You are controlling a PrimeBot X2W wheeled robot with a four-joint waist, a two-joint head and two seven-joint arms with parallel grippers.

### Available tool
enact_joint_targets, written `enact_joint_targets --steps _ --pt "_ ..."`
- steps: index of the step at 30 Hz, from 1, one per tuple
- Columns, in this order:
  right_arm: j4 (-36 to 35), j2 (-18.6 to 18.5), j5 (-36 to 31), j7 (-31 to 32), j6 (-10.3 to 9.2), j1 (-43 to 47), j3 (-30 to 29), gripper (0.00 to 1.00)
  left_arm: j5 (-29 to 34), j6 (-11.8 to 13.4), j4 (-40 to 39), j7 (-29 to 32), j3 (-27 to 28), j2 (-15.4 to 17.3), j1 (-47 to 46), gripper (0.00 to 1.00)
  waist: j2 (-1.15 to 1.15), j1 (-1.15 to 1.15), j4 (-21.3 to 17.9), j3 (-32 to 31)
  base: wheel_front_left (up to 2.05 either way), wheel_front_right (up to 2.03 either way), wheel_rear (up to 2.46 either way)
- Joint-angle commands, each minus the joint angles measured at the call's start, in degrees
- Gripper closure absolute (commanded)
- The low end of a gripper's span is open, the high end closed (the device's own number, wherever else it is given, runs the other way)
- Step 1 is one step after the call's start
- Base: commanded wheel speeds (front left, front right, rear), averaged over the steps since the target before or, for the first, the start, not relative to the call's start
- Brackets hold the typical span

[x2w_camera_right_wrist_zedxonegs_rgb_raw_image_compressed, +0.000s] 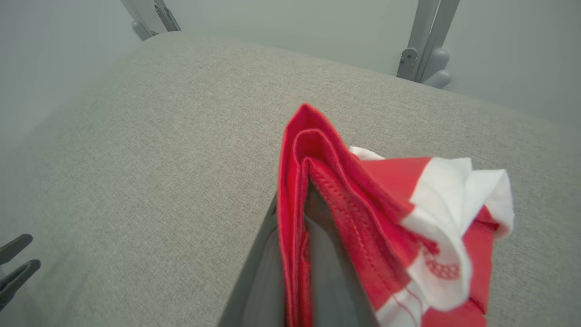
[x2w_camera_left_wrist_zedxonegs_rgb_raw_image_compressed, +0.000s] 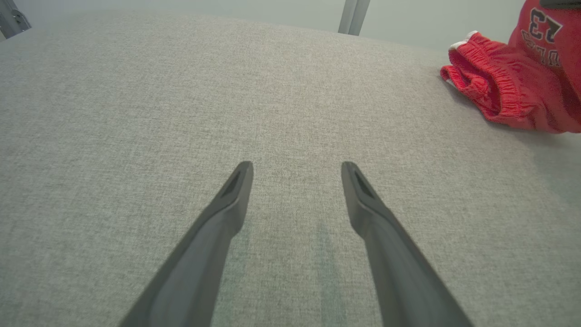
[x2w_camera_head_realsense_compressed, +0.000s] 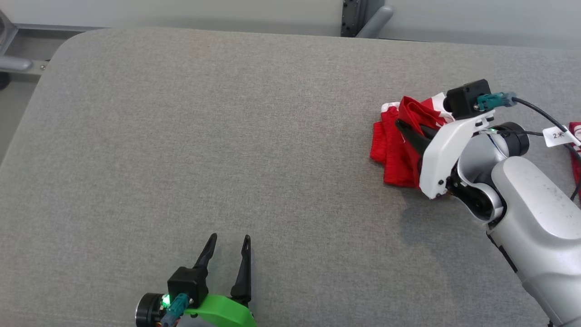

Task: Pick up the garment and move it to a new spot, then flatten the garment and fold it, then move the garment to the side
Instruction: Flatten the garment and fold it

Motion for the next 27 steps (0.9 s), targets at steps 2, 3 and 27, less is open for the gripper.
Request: enact_joint_targets --steps 2,3,27 --pt "2.1 1.4 -1.0 0.2 0.00 -1.6 -0.1 1.00 -0.6 0.1 0.5 -0.1 0.1 0.0 -0.9 0.00 0.61 0.00 2.0 0.9 0.00 0.00 0.00" --pt "3.2 1.8 -1.4 0.3 -0.01 -2.1 -0.2 1.00 -0.8 0.1 0.5 -0.1 0.1 0.0 -0.8 0.00 0.61 0.00 2.5 1.0 0.00 0.00 0.00" --pt "1.9 1.0 -7.5 -4.0 -0.01 2.6 0.8 0.00 -3.5 1.6 1.5 -0.2 0.4 -0.1 1.5 0.00 0.61 0.00 0.5 -0.3 0.00 0.00 0.00"
